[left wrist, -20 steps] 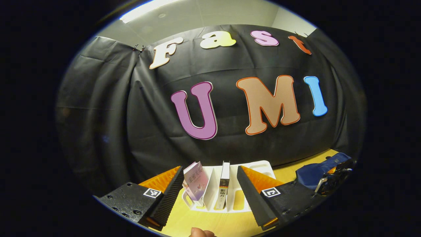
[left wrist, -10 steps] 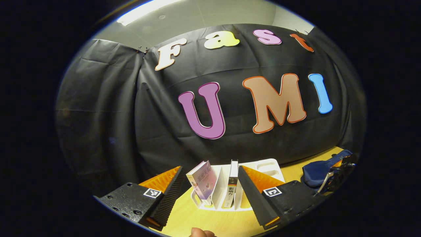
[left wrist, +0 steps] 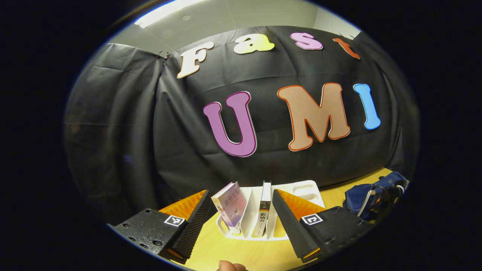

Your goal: Open the schoolbag, grab two books from the bookshelf and put them into the schoolbag.

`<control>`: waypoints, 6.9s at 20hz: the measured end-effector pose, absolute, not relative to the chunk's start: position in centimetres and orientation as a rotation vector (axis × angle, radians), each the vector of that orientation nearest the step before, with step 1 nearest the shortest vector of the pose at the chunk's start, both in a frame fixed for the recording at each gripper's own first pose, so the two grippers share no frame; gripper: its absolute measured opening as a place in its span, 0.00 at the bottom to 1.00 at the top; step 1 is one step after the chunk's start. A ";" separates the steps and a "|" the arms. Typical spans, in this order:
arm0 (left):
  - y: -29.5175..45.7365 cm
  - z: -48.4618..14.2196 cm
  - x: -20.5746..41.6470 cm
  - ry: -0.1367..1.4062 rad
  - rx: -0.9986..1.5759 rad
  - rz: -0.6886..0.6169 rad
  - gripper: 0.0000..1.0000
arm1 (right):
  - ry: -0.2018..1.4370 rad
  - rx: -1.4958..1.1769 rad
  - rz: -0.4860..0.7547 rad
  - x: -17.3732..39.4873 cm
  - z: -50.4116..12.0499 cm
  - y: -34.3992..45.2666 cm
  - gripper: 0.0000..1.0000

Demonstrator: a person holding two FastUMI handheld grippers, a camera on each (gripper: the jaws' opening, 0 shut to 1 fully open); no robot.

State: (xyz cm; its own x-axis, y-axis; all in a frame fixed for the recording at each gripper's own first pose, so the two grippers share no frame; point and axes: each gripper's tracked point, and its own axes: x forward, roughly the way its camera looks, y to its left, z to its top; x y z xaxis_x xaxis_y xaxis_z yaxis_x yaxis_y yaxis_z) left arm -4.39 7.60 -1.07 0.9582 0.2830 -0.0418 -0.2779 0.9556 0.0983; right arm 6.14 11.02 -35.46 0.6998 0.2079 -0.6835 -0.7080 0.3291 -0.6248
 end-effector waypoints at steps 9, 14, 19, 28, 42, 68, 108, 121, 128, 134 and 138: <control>6.9 -1.8 -2.8 0.068 0.069 0.259 0.96 | 0.552 -0.533 0.545 8.3 -28.0 8.3 0.03; 6.8 -2.6 -1.2 0.081 0.049 0.245 0.96 | 0.588 -0.088 0.433 9.4 -24.8 5.7 0.03; 7.2 -3.5 0.3 0.101 0.042 0.245 1.00 | 0.619 0.332 0.299 9.8 -23.2 3.3 0.03; 7.5 -7.4 4.8 0.199 0.018 0.238 0.96 | 0.638 0.656 0.161 9.9 -22.8 1.4 0.03; 8.6 -17.3 12.4 0.678 -0.002 0.168 0.96 | 0.632 0.714 0.122 10.3 -22.2 0.8 0.02; 8.6 -20.2 14.4 1.128 0.098 0.001 0.33 | 0.616 0.721 0.120 10.2 -22.3 0.1 0.02; 2.4 -3.3 8.2 0.823 -0.829 -0.300 0.31 | 0.630 0.697 0.122 9.9 -22.0 -0.6 0.03; -12.3 -9.3 9.9 0.924 -1.013 -0.389 0.30 | 0.626 0.727 0.136 10.1 -21.8 -1.0 0.02; -20.8 -13.0 11.0 1.013 -1.052 -0.429 0.30 | 0.630 0.738 0.146 10.2 -22.1 -0.8 0.02; -26.9 -15.1 11.2 1.082 -1.025 -0.452 0.30 | 0.630 0.722 0.150 10.0 -22.2 -0.5 0.03; -30.1 -15.6 11.5 1.089 -1.046 -0.473 0.30 | 0.623 0.731 0.151 10.0 -21.9 -0.7 0.03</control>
